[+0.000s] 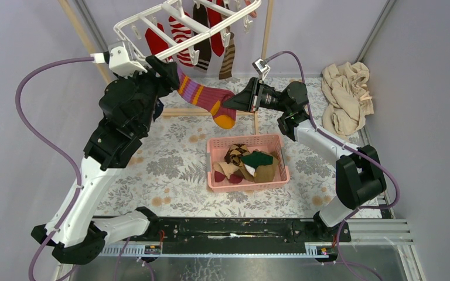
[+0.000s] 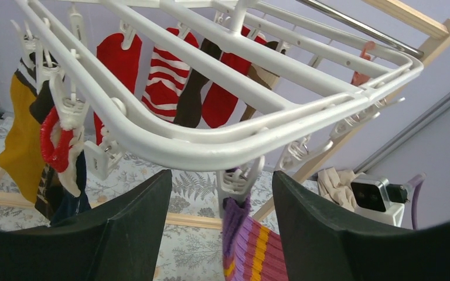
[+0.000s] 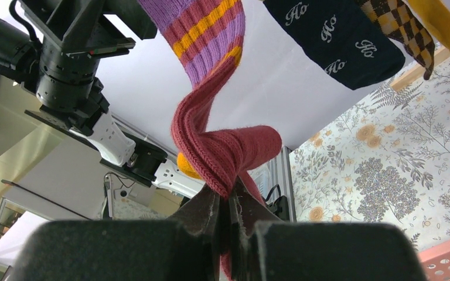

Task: Remove the socks clipped to the hanger
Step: Remove the sock from the hanger.

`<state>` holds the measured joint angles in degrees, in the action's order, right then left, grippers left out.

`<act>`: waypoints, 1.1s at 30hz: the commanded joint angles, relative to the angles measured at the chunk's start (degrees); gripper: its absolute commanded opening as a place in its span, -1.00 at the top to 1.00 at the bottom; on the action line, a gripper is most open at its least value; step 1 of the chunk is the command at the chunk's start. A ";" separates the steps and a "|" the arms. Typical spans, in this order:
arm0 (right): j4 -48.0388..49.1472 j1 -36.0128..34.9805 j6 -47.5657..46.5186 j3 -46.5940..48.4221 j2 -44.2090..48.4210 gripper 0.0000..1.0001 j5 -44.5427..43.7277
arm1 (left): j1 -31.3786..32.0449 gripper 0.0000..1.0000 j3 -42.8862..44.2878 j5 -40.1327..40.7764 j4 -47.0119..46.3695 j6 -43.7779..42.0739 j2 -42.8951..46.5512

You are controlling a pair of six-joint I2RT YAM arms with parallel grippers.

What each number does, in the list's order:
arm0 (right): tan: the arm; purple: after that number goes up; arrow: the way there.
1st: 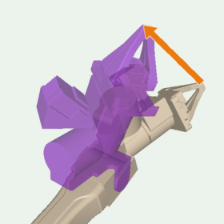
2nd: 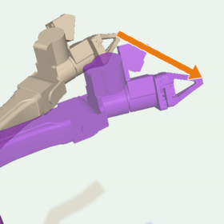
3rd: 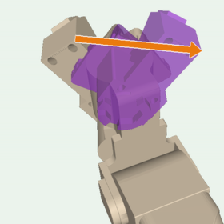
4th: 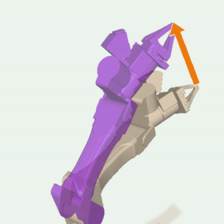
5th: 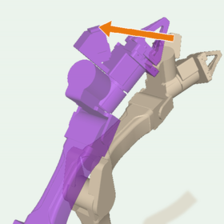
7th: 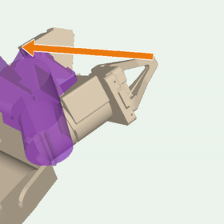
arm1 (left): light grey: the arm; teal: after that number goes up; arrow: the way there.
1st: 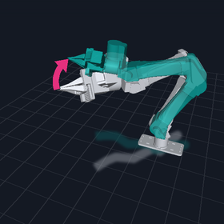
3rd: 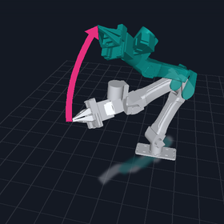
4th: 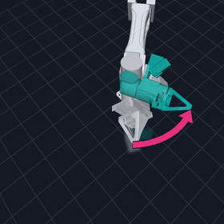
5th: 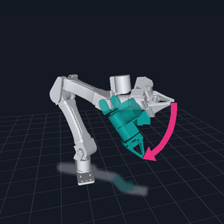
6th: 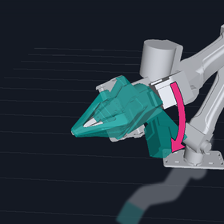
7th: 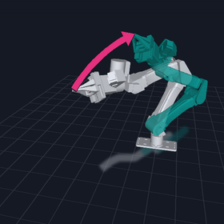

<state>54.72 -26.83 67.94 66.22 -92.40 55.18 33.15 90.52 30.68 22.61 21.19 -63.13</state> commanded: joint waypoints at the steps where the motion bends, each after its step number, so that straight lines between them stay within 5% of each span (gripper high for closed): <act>1: 3.49 0.20 0.32 0.31 1.51 1.00 1.16 | -2.09 -0.36 -0.96 -1.58 -2.85 0.45 0.32; 27: 3.03 0.20 0.22 -1.38 2.52 1.00 2.75 | -5.24 0.26 1.46 -4.62 -1.18 1.22 -0.94; 33: -5.55 0.23 -7.35 -6.30 7.55 1.00 2.84 | -5.41 0.34 1.50 -4.72 -1.32 1.40 -1.07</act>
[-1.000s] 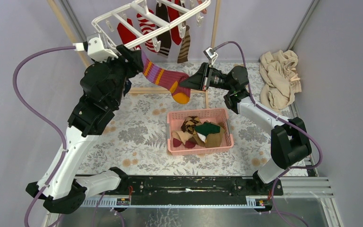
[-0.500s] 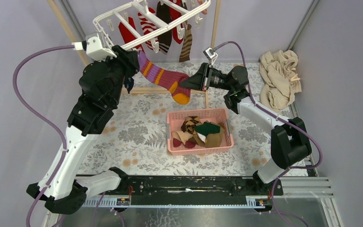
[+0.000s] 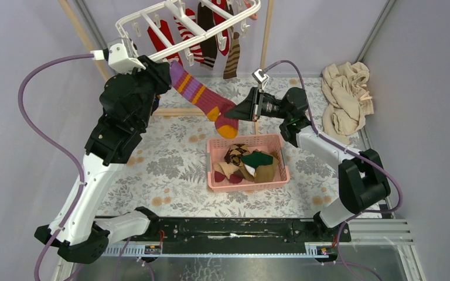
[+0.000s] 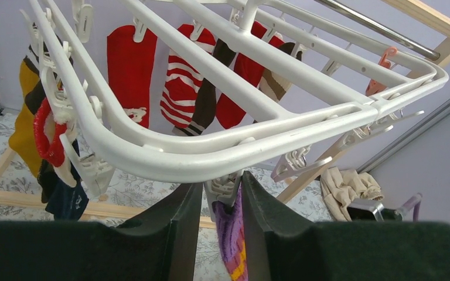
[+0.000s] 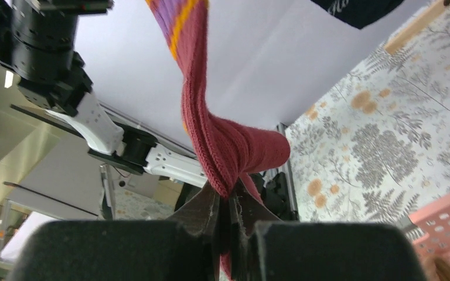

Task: Remove the socks clipped to the hanger
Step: Remove the sock from the hanger, then place the sock in the bin.

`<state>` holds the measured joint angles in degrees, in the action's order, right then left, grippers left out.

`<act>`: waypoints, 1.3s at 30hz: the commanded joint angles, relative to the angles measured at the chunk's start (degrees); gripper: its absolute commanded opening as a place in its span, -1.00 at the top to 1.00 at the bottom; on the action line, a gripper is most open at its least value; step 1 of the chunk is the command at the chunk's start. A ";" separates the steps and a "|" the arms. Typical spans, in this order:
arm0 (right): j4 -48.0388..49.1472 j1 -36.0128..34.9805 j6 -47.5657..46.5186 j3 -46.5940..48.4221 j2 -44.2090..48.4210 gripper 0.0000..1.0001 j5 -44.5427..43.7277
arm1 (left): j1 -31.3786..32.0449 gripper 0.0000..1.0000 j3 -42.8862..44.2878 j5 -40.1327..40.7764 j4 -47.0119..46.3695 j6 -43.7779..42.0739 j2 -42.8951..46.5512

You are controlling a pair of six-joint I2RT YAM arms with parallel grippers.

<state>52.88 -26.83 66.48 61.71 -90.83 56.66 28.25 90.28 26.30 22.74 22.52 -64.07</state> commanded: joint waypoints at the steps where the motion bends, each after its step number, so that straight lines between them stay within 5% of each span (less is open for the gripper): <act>1: -5.79 0.21 -7.51 -2.53 7.05 1.00 1.27 | -0.55 0.34 1.76 -0.40 -1.51 0.06 -0.17; 13: -23.03 0.20 -20.45 -7.30 15.19 1.00 -0.55 | -0.68 0.51 1.60 -1.80 -1.77 1.20 -0.97; 22: -47.96 0.20 -37.82 -13.07 23.33 1.00 -9.75 | -0.65 -0.43 -0.73 -6.39 -0.30 1.41 0.18; 33: -49.99 -1.51 -40.92 -22.25 20.14 1.00 -22.71 | -0.61 -0.75 -7.63 -15.78 1.39 3.82 4.82; 35: -52.23 -3.09 -42.97 -21.63 18.00 0.89 -28.19 | -0.57 -0.82 -8.77 -16.82 2.21 4.01 6.23; 39: -59.42 -7.90 -46.00 -18.65 15.88 0.30 -40.30 | -0.58 -0.89 -11.21 -17.11 4.01 4.06 9.65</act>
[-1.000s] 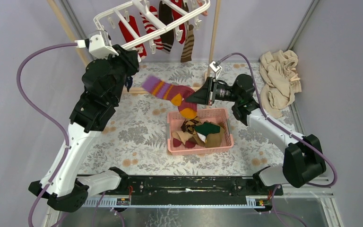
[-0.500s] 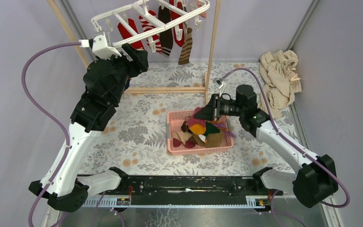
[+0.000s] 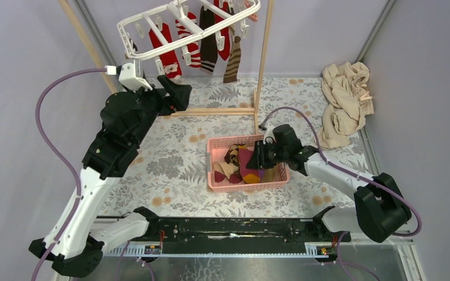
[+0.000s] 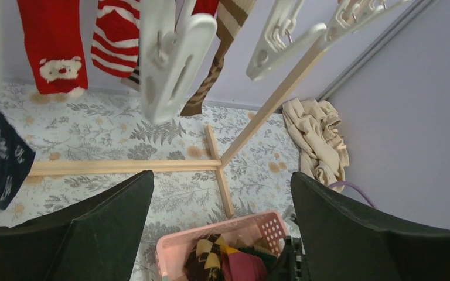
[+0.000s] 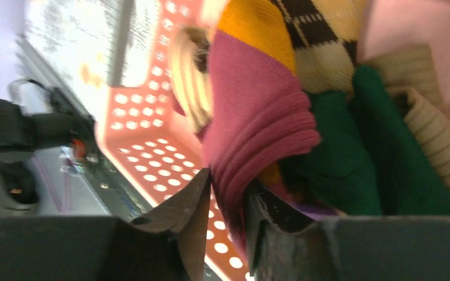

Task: Remove the socks clipped to the hanger
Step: Place the sock in the bin.

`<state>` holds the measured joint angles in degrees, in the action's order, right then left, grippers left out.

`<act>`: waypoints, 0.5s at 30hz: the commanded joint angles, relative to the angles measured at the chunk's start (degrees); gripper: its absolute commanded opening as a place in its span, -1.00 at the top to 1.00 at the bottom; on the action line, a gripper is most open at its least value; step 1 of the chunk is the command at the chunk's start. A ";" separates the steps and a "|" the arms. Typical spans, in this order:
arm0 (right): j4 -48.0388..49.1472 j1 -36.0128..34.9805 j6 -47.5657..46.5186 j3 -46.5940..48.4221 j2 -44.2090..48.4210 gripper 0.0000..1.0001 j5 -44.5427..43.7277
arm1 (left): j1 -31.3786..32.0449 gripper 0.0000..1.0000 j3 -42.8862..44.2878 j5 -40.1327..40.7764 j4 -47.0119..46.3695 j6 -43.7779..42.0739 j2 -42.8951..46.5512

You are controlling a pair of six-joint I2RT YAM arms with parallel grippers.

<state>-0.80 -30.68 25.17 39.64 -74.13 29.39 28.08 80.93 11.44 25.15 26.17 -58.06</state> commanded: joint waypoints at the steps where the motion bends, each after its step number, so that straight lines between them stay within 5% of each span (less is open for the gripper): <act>1: -6.13 -4.99 -4.85 3.84 -0.73 0.22 -14.67 | -0.39 -0.91 -2.60 -1.89 2.16 0.31 5.07; 10: -11.17 -7.73 -4.84 9.04 5.65 -0.44 -24.46 | -0.39 -0.97 -9.19 4.11 7.60 2.13 12.43; 15: -11.68 -7.65 -4.72 13.57 9.00 -0.54 -25.39 | -0.39 -0.97 -13.37 13.38 11.29 5.86 17.12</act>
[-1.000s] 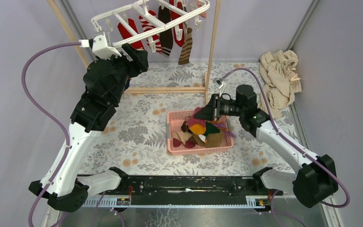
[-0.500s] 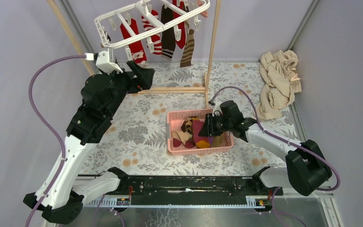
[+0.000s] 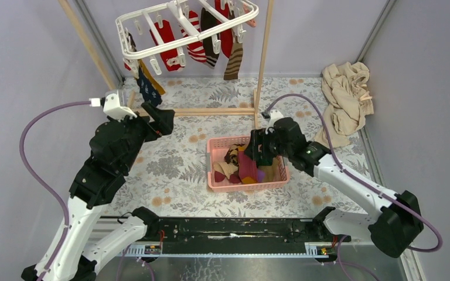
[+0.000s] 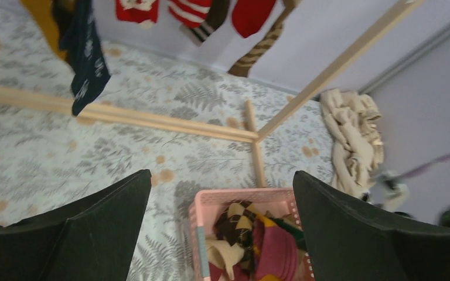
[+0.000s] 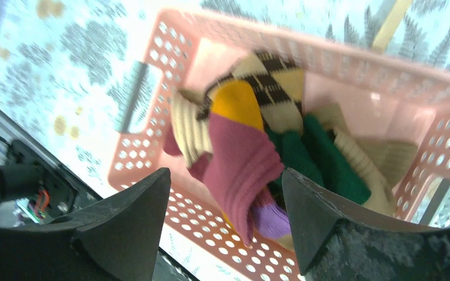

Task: Remove the socks clipped to the hanger
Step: Place the sock in the bin, then adjust the hanger on the clothesline.

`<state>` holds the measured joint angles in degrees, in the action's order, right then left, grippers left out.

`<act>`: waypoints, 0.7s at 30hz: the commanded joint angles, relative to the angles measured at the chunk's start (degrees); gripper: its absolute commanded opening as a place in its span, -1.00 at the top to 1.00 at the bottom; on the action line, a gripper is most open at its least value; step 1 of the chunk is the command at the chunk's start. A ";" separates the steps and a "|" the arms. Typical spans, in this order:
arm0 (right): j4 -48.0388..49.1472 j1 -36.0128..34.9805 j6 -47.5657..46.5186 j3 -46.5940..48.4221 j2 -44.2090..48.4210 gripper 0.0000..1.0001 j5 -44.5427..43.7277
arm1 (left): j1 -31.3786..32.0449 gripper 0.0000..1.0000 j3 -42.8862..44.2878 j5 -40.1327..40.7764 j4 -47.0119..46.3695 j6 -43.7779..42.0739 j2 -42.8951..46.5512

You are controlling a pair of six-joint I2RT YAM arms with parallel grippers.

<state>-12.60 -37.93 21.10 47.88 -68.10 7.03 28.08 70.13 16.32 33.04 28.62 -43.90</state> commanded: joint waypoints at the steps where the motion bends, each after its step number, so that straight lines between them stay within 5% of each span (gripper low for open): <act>1: 0.72 -0.39 -0.69 6.16 3.14 -0.54 -2.91 | -0.39 -0.97 -3.61 9.79 3.70 3.87 3.78; 8: 2.68 -0.42 -0.73 12.52 -0.59 -0.54 -0.59 | -0.39 -0.97 -8.32 15.43 6.49 5.28 2.71; 21: 6.30 -0.39 3.52 6.99 2.42 -0.51 5.88 | -3.28 -0.97 -14.27 23.36 -10.31 1.78 -6.49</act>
<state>-9.10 -37.98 23.22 56.58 -68.84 10.57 26.22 56.38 35.18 33.82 32.97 -48.71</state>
